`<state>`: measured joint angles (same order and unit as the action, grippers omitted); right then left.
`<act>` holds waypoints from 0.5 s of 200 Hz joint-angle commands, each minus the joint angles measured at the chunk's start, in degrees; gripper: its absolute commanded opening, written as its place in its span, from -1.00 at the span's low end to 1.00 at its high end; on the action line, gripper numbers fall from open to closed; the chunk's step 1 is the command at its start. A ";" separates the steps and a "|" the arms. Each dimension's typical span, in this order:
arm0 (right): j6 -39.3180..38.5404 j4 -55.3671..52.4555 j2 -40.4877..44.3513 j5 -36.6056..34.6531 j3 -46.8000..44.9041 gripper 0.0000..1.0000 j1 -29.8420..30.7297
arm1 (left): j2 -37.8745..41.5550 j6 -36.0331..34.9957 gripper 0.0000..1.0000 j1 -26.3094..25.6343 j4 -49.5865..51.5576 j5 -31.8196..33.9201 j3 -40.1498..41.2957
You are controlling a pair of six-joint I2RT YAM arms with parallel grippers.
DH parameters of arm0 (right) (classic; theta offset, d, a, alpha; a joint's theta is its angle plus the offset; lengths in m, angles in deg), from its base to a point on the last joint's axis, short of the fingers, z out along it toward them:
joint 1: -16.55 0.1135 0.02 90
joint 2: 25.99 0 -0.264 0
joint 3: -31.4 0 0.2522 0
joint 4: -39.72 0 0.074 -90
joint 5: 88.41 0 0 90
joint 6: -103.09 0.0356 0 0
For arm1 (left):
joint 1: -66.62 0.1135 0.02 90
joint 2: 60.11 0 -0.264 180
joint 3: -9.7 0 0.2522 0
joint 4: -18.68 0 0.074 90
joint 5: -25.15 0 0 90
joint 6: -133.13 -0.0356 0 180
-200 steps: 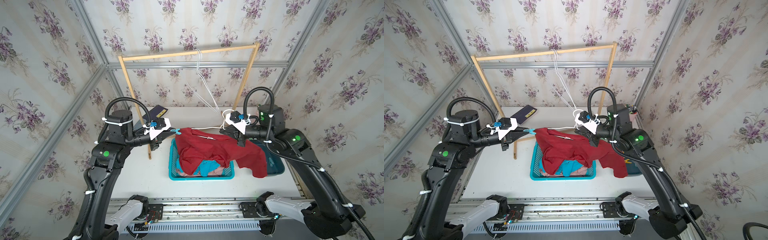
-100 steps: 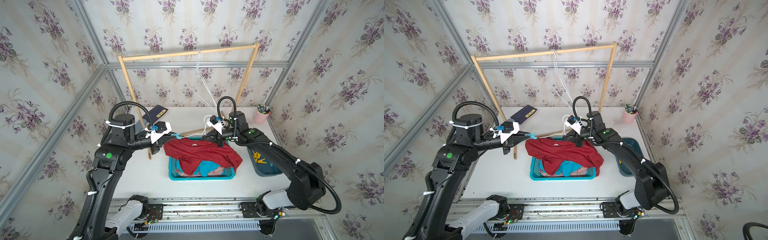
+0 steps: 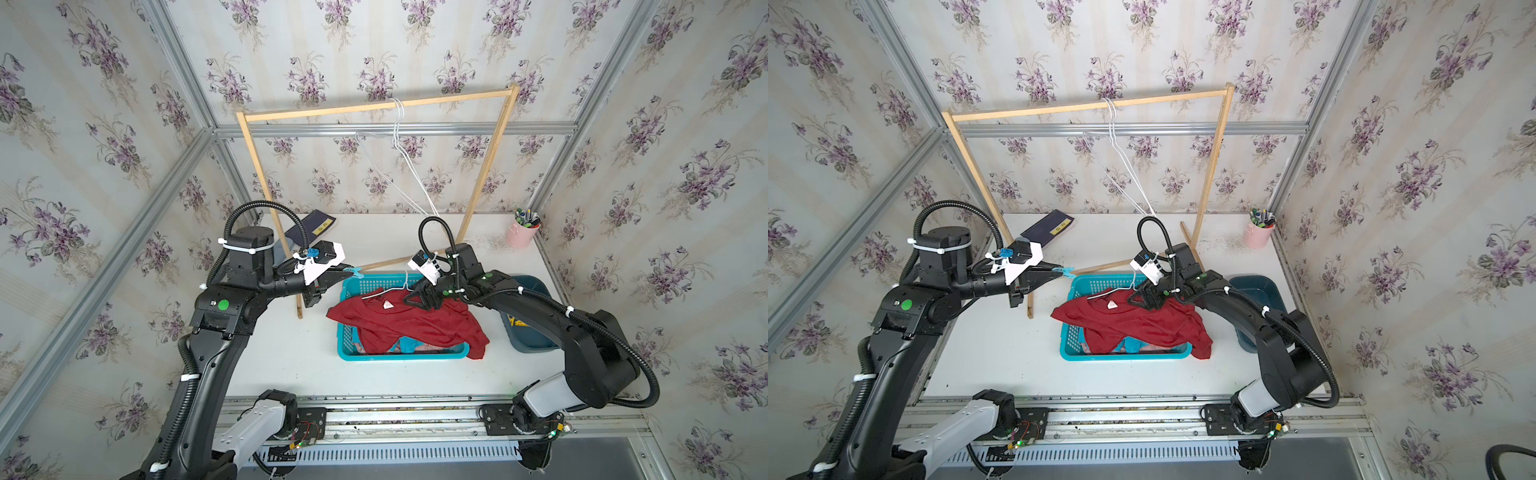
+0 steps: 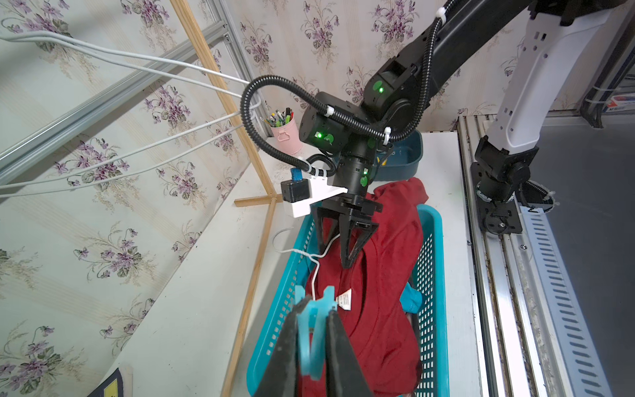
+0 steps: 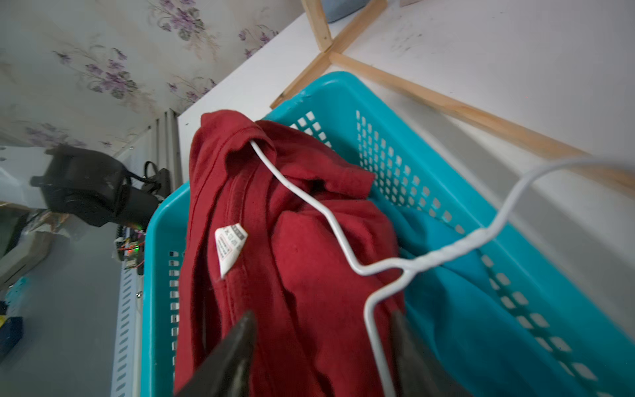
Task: Remove the clothespins securing t-shirts to the hanger
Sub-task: Place the hanger in the basket.
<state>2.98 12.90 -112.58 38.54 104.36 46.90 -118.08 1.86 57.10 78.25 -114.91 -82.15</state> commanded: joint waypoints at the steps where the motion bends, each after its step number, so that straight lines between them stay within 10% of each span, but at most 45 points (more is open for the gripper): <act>1: 0.06 -6.15 2.11 -7.76 2.84 0.70 -0.03 | -0.53 0.28 -0.70 0.04 -1.19 -2.50 -0.14; 44: -1.37 -10.42 8.27 -10.84 5.46 0.82 -0.10 | -2.76 4.05 -0.71 -3.38 -4.99 -3.39 2.36; 100: 1.93 -11.54 18.97 -16.87 2.36 0.71 -7.38 | -12.04 13.35 -0.68 -22.23 -20.53 9.72 6.18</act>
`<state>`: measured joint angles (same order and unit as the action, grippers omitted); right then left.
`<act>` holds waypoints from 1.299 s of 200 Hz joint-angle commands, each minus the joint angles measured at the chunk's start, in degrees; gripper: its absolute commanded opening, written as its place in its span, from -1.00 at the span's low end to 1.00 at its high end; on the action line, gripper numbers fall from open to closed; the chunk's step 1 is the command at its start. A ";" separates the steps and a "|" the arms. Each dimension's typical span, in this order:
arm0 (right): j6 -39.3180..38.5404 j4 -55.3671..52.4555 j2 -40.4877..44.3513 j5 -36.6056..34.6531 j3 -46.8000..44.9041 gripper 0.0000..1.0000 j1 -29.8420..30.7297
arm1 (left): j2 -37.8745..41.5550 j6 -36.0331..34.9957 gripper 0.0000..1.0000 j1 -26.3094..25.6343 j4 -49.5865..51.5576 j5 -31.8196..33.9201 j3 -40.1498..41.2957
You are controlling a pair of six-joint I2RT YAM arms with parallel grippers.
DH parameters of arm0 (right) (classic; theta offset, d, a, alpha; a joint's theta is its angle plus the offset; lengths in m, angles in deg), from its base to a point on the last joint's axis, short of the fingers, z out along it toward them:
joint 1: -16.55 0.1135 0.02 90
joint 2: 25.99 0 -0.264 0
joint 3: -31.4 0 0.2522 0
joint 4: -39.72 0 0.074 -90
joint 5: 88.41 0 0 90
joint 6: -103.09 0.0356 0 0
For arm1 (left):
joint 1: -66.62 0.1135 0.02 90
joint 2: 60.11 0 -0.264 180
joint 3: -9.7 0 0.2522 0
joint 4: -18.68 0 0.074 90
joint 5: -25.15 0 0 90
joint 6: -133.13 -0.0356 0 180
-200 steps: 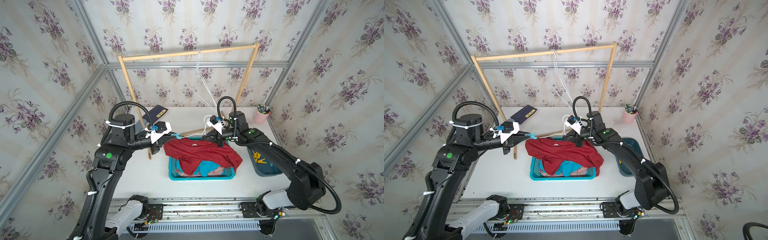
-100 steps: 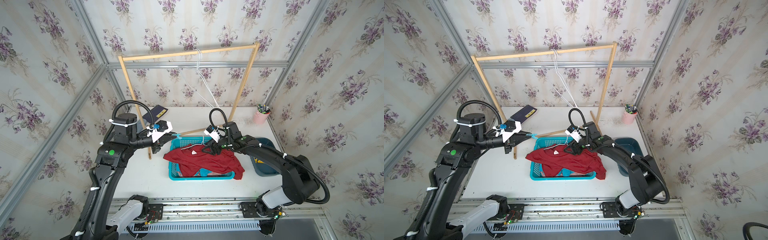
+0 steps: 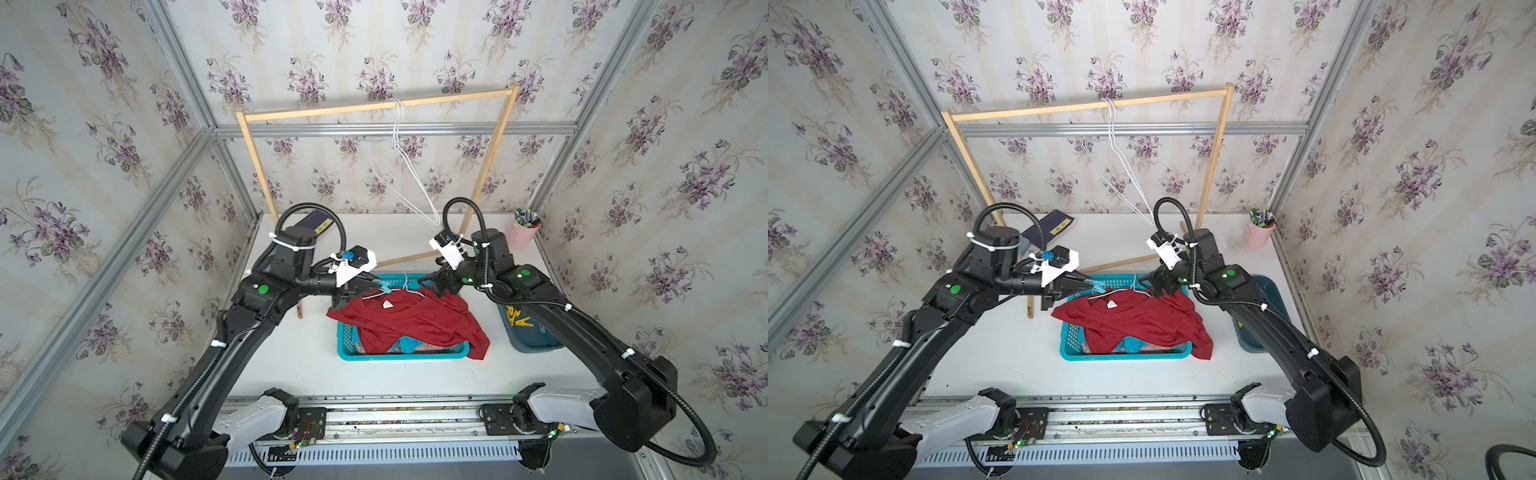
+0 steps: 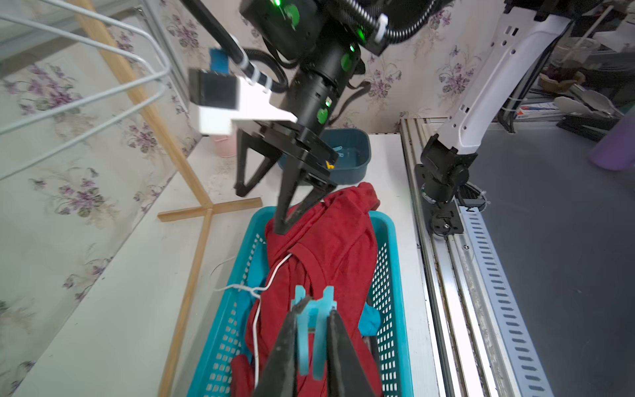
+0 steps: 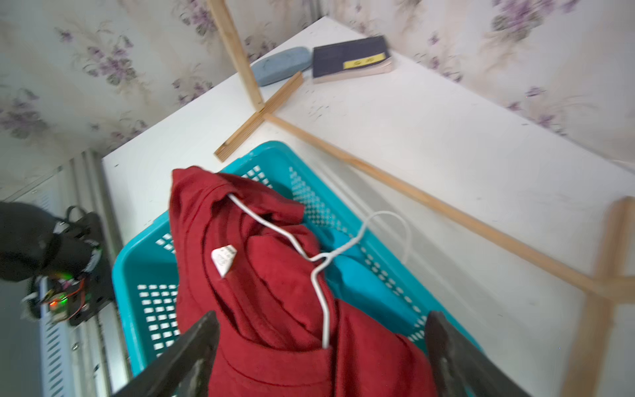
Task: Remove the clothespins securing t-shirts to the hanger
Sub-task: Place the hanger in the basket, then place the clothespin in the storage box.
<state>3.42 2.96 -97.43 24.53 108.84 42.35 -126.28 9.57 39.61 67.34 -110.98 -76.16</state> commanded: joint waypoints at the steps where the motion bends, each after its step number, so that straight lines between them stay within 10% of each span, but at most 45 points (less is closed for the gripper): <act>1: 1.23 -1.51 4.06 -3.01 -2.36 0.70 -2.85 | -4.08 5.71 -0.68 -4.91 -9.78 5.83 0.11; 57: -8.47 4.76 19.05 11.78 -10.71 0.71 -0.47 | -12.97 4.35 -0.67 -6.94 -11.34 0.54 -4.83; 122: -15.85 -0.91 10.60 19.37 -1.46 0.75 6.99 | -12.49 2.46 -0.64 -4.40 -8.69 -8.20 -5.16; 216: -19.73 -5.16 1.33 20.56 6.98 -0.18 9.27 | -11.70 2.90 -0.62 -3.94 -5.20 -12.03 -5.33; 260: -19.39 -5.53 0.82 19.53 6.98 -0.23 10.14 | -11.74 2.97 -0.60 -3.43 -4.66 -12.05 -5.91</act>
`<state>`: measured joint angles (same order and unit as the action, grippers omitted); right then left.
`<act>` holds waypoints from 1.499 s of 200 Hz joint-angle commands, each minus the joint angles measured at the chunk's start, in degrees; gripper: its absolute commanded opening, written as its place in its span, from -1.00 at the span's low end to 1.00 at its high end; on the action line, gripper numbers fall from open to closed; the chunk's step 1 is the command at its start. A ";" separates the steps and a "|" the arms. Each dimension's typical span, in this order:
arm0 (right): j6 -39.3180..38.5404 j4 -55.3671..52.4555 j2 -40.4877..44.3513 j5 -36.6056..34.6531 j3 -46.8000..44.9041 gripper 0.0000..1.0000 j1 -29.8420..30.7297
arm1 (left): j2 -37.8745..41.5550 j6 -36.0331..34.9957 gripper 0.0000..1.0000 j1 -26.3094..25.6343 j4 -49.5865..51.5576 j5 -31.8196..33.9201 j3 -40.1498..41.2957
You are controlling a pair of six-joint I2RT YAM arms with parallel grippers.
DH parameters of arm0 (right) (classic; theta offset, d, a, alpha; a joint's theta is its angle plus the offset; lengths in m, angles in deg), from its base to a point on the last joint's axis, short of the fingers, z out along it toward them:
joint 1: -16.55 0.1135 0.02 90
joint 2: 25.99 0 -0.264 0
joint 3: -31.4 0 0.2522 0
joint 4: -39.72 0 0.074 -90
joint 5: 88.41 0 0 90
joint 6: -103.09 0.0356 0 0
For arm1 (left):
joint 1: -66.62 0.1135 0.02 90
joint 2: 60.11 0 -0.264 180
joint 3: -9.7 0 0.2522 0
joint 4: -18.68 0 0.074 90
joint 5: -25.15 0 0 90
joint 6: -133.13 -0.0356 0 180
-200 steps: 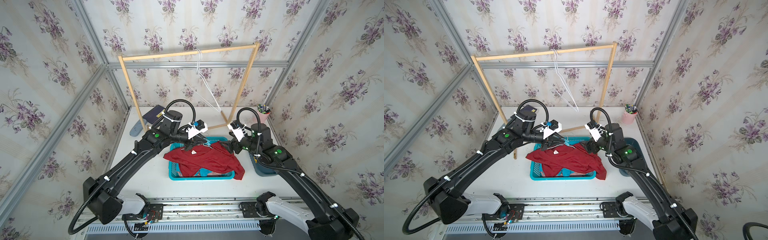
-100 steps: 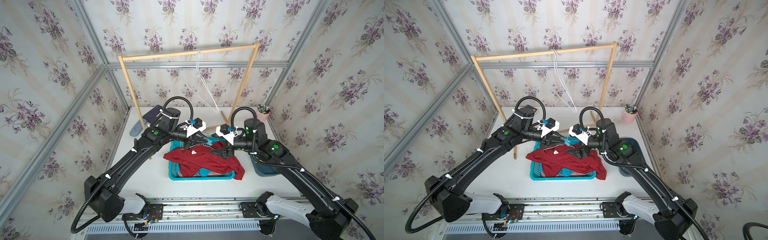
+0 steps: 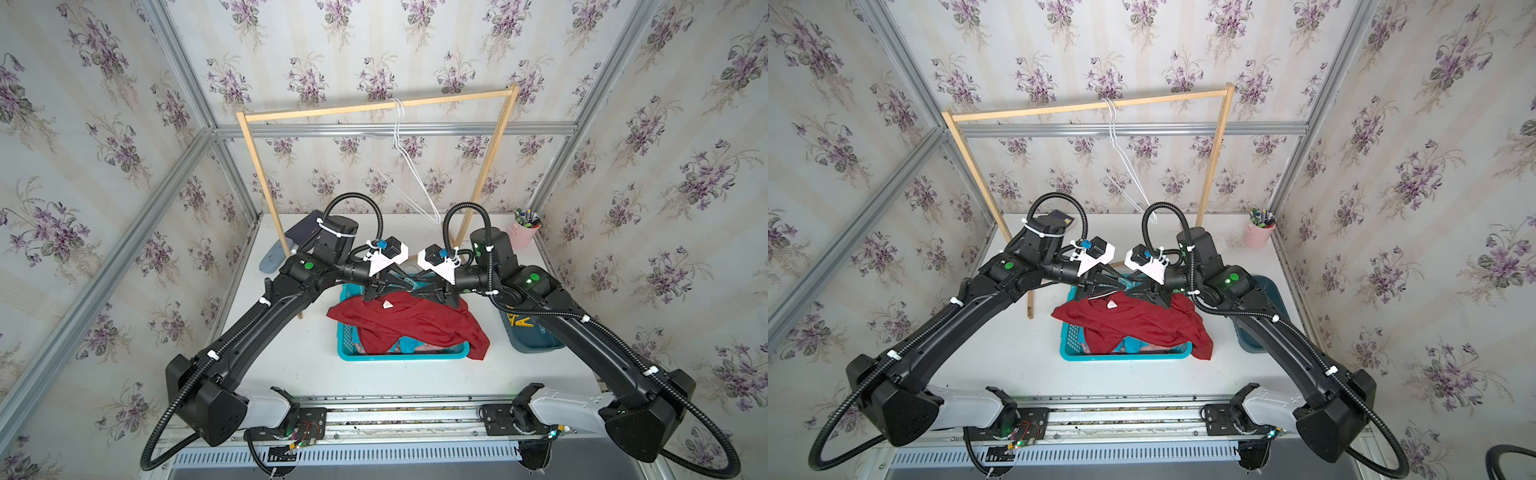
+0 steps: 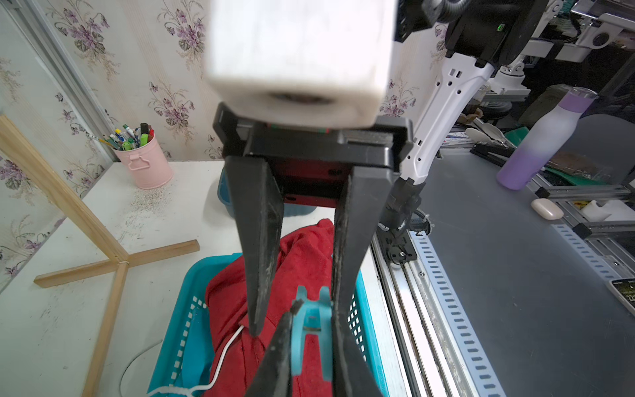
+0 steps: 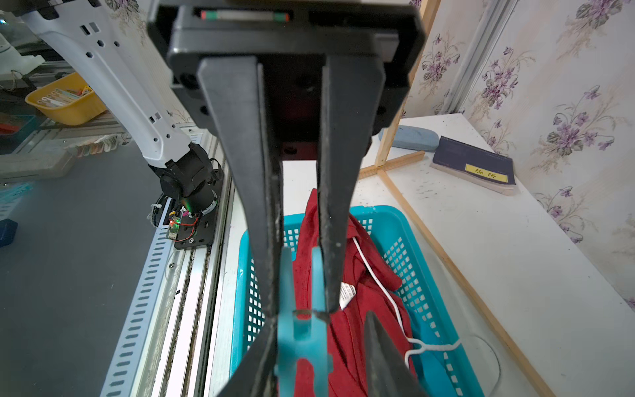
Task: Remove the clothespins securing t-shirts to the hanger
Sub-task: Place the clothespin in the storage box.
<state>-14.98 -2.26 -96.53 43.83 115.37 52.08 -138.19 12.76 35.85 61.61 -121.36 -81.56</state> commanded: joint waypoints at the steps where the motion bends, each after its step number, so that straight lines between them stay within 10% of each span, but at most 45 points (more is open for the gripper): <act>1: -0.96 -0.28 -0.05 0.18 0.45 -0.24 0.42 | 0.19 -0.22 -0.60 0.30 1.06 -1.67 -0.53; 77: 3.78 4.84 -0.04 1.30 0.04 -1.00 0.77 | -0.32 -0.08 -0.41 0.30 1.15 -0.38 -0.40; 101: 5.15 7.04 0.53 2.23 -1.32 -1.00 0.73 | -0.24 0.22 0.30 0.27 1.15 0.60 -0.55; 113: 5.56 7.94 0.93 2.07 -2.09 -1.00 0.77 | -0.02 0.29 0.99 0.31 1.14 1.23 -0.64; 178: 12.13 8.72 4.41 -7.50 -8.05 -1.00 -3.84 | 4.90 -2.15 0.99 1.52 1.13 9.06 0.82; 251: 36.43 6.98 19.15 -28.00 -29.50 -1.00 -37.59 | 11.67 -0.97 0.99 2.13 -1.26 21.24 7.16; 300: 45.58 8.36 13.04 -33.89 -33.41 -0.86 -50.08 | 11.37 15.60 0.99 2.31 -5.91 23.06 9.64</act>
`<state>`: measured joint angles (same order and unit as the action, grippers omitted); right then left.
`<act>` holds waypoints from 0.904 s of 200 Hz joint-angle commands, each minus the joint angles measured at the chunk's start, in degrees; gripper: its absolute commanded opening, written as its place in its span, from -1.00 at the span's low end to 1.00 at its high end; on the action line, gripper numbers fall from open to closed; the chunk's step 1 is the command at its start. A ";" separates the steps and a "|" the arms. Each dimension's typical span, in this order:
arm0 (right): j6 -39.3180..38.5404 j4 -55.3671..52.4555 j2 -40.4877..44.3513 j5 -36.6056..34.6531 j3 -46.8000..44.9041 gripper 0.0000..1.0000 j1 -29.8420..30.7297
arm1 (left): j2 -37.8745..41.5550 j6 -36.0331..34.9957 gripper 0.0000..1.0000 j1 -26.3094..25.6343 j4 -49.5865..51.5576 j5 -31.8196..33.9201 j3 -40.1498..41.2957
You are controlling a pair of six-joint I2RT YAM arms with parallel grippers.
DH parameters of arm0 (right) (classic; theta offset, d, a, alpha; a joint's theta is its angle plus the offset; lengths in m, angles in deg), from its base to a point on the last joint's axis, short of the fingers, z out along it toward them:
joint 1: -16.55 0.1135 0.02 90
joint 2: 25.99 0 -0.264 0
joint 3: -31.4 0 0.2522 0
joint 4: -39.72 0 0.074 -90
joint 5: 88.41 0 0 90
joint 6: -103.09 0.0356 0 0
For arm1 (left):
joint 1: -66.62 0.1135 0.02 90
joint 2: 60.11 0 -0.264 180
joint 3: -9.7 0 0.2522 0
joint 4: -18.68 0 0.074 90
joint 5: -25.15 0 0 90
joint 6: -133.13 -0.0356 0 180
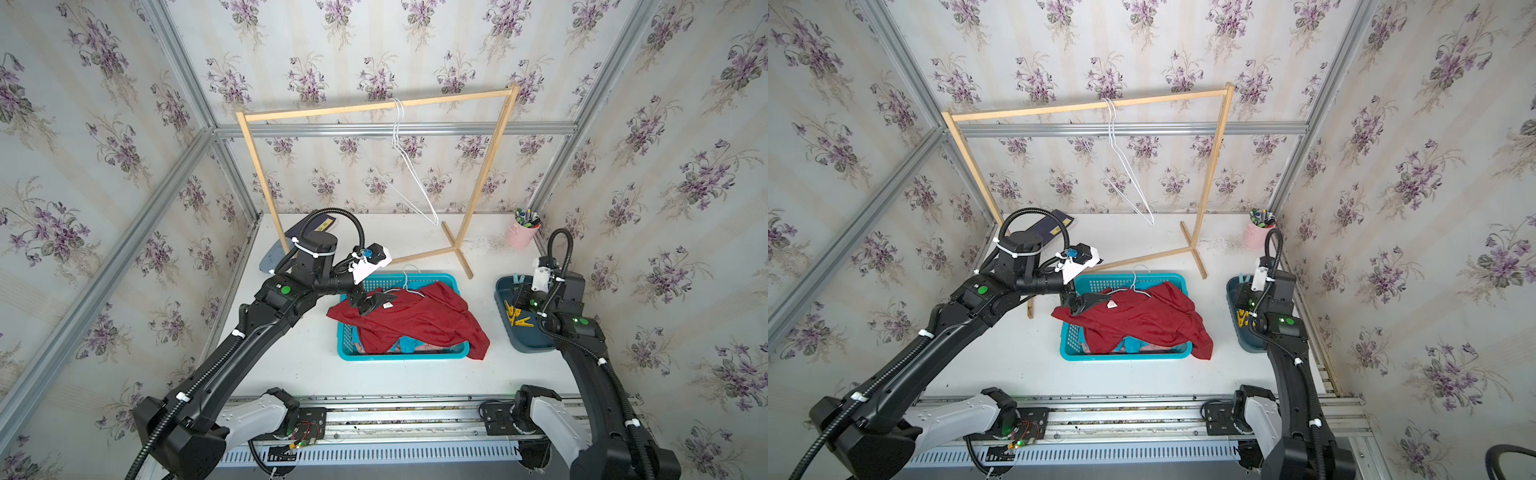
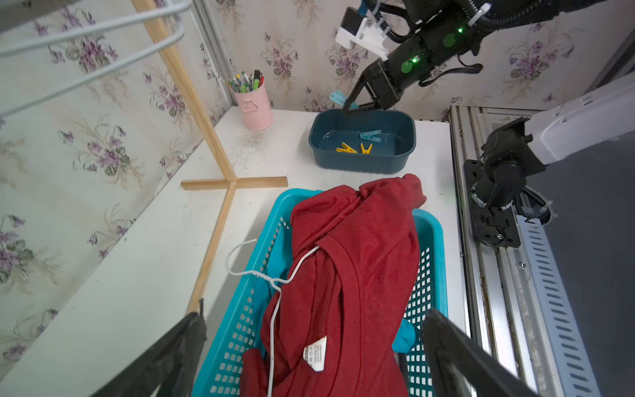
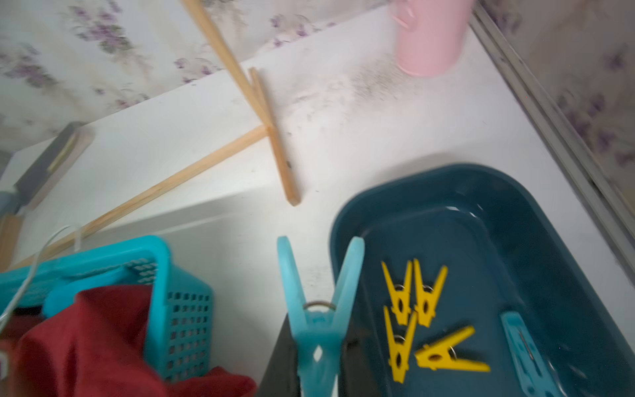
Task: Remove the clothespins securing t-shirts to the hanger
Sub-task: Place the clothespin in the storage box.
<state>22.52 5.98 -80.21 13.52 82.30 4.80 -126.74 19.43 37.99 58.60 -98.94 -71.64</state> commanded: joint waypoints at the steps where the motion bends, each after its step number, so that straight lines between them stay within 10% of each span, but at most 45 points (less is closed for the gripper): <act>1: 8.24 0.12 -3.54 -3.31 -0.33 -0.85 -2.91 | -0.08 8.94 0.99 0.16 -2.83 0.44 -0.24; 46: 12.08 -1.10 -11.00 -1.29 -0.22 0.14 -6.86 | 1.69 5.93 0.99 0.46 0.87 0.48 1.38; 68: 11.58 -3.31 -11.71 -1.79 0.93 0.31 -6.85 | 0.93 5.56 0.99 0.83 3.12 -2.53 1.15; 113: 11.91 -2.28 -3.84 7.09 2.75 0.15 -5.11 | -3.66 8.53 0.70 1.02 4.96 -0.56 0.39; 181: 12.48 12.43 -2.87 6.14 5.45 0.10 28.46 | -23.59 32.27 -0.07 -0.05 2.18 10.48 -6.56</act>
<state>33.65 12.84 -79.75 20.33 86.85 28.01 -145.47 40.02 38.65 62.77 -90.65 -75.81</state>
